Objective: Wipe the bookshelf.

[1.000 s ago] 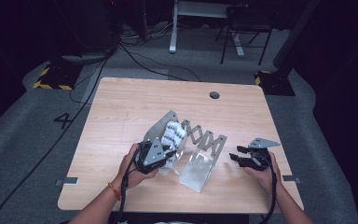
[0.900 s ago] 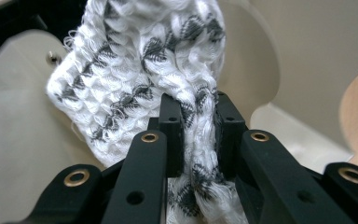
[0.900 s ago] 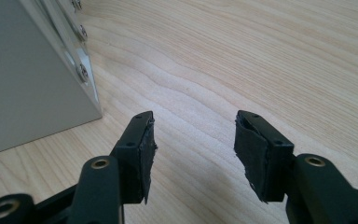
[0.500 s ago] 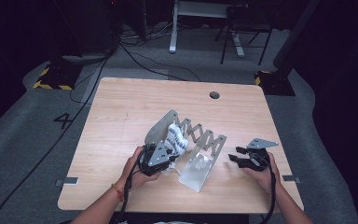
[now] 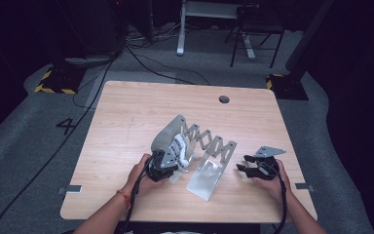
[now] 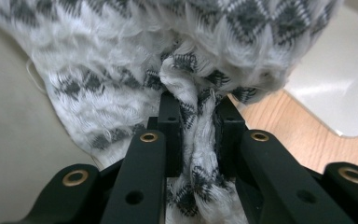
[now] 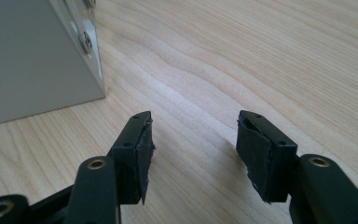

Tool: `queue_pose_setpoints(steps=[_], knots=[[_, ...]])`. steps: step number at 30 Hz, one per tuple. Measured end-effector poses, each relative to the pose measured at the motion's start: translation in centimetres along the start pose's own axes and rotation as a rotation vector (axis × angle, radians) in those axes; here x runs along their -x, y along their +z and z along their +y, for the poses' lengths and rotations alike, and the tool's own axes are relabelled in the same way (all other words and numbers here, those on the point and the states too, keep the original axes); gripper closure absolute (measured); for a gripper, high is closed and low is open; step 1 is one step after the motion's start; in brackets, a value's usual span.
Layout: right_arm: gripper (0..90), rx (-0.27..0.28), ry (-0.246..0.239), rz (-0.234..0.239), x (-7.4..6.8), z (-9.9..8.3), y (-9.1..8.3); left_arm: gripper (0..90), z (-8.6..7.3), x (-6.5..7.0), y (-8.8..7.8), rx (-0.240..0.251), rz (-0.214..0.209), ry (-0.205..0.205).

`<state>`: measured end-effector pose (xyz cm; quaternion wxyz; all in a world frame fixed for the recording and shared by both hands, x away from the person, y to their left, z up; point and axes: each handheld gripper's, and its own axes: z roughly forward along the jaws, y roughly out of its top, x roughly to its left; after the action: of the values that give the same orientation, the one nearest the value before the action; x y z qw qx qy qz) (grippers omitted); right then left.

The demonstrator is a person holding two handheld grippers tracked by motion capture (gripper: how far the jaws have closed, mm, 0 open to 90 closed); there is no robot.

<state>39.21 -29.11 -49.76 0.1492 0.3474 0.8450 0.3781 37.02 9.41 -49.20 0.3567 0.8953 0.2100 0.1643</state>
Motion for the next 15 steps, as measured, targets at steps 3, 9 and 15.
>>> queue_pose_setpoints(steps=[3,9,15], knots=[[43.6,-0.002,0.003,-0.002,0.0,-0.1,0.3,77.3,-0.2,0.1,0.5,-0.009,-0.006,0.000],[40.4,0.012,0.001,-0.011,0.1,-0.1,0.5,77.5,0.1,0.3,0.6,-0.022,0.021,0.021],[39.5,0.017,0.002,-0.018,0.1,-0.1,0.6,77.7,2.0,0.6,-1.4,0.079,0.050,0.038]])
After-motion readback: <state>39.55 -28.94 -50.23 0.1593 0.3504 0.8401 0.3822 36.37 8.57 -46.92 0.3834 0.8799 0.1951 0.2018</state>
